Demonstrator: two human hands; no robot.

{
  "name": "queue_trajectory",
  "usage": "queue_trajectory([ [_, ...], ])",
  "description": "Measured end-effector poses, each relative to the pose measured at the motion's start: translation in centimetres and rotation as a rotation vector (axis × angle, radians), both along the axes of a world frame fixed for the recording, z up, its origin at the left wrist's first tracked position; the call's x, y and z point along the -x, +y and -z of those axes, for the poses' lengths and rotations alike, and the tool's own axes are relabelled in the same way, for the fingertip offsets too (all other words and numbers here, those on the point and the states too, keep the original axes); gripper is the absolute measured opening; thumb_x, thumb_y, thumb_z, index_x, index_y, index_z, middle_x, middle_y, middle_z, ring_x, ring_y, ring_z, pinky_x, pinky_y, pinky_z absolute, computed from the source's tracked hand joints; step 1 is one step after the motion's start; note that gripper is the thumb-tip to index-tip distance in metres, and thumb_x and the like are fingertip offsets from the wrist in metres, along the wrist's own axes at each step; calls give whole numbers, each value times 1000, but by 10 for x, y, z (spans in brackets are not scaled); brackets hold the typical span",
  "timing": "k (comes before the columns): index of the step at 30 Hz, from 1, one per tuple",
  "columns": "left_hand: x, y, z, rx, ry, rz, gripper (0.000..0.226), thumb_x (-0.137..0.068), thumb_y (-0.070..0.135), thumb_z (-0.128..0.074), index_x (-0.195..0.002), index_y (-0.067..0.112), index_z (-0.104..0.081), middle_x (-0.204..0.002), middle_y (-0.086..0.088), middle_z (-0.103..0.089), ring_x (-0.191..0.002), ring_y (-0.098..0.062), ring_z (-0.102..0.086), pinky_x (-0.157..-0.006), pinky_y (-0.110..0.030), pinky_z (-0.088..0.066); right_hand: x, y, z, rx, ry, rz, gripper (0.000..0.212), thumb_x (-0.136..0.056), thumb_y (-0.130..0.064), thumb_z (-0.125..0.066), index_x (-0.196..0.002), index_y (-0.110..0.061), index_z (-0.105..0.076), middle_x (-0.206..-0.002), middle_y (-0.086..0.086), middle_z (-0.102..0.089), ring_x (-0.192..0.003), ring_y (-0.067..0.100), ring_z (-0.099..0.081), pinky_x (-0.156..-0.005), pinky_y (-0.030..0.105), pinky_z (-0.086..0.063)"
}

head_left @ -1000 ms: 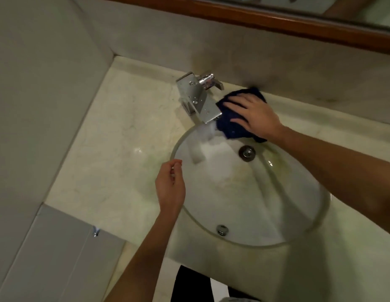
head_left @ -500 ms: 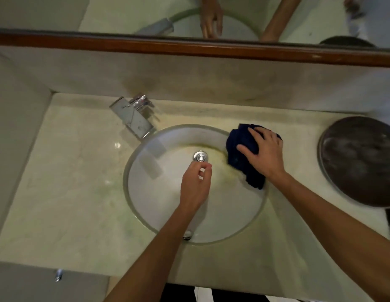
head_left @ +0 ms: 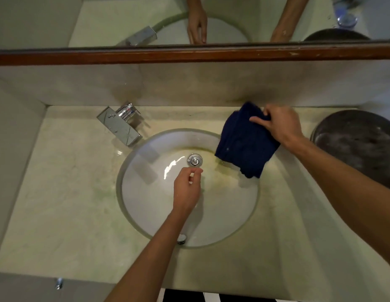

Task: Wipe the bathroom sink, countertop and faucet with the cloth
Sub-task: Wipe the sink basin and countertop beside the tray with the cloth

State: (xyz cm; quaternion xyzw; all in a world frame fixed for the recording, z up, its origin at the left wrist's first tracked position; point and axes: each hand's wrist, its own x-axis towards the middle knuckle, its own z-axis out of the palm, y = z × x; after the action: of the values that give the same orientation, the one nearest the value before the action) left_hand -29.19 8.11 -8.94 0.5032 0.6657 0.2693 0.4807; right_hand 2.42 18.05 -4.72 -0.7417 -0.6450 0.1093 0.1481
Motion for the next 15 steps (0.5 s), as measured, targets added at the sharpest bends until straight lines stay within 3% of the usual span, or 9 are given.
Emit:
queue_trajectory([
  [3, -5, 5, 0, -7, -3, 4, 14, -103, 29, -57, -99, 25, -70, -105, 11, -67, -90, -20, -70, -77, -26, -52, -22, 10, -24, -204, -58, -12, 44, -93, -53, -66, -78, -18, -45, -77, 0, -47, -68, 20, -47, -59, 33, -30],
  [6, -11, 7, 0, -18, 5, 24, 21, -101, 31, -54, -104, 20, -72, -104, 13, -67, -89, -21, -70, -74, -24, -50, -20, 4, -34, -241, -98, -66, 40, -93, -51, -68, -80, -20, -45, -80, 0, -48, -69, 22, -48, -60, 33, -30],
  [8, -13, 6, 2, -7, 6, 38, 19, -103, 25, -54, -103, 20, -73, -104, 15, -67, -89, -21, -70, -73, -23, -50, -2, -13, -28, -60, -44, -155, 45, -84, -53, -76, -79, -19, -47, -78, -4, -51, -70, 24, -55, -60, 33, -30],
  [10, -13, 3, 4, -10, 7, 54, 19, -104, 22, -54, -101, 20, -73, -101, 15, -67, -88, -21, -69, -72, -20, -50, 16, -34, -20, 187, 85, -198, 50, -72, -63, -81, -79, -21, -54, -76, -8, -59, -71, 19, -60, -58, 35, -39],
  [11, -12, 2, 4, -10, 7, 60, 19, -103, 22, -55, -101, 20, -73, -101, 14, -68, -87, -20, -69, -72, -18, -49, 20, -41, -17, 182, 161, -174, 48, -71, -65, -80, -79, -24, -58, -77, -9, -61, -70, 15, -60, -60, 34, -45],
  [13, -7, 0, 6, -8, 4, 62, 18, -103, 23, -56, -101, 18, -73, -102, 12, -69, -85, -18, -70, -71, -14, -48, 16, -43, -14, -57, 214, -18, 38, -79, -59, -78, -86, -23, -65, -89, -7, -63, -79, 13, -59, -68, 31, -48],
  [15, -2, -2, 7, 7, 10, 53, 17, -103, 23, -57, -100, 17, -73, -104, 9, -70, -83, -16, -70, -72, -14, -48, 9, -35, -9, -184, 78, 112, 41, -86, -55, -73, -107, -19, -67, -111, 2, -60, -101, 21, -58, -83, 37, -50],
])
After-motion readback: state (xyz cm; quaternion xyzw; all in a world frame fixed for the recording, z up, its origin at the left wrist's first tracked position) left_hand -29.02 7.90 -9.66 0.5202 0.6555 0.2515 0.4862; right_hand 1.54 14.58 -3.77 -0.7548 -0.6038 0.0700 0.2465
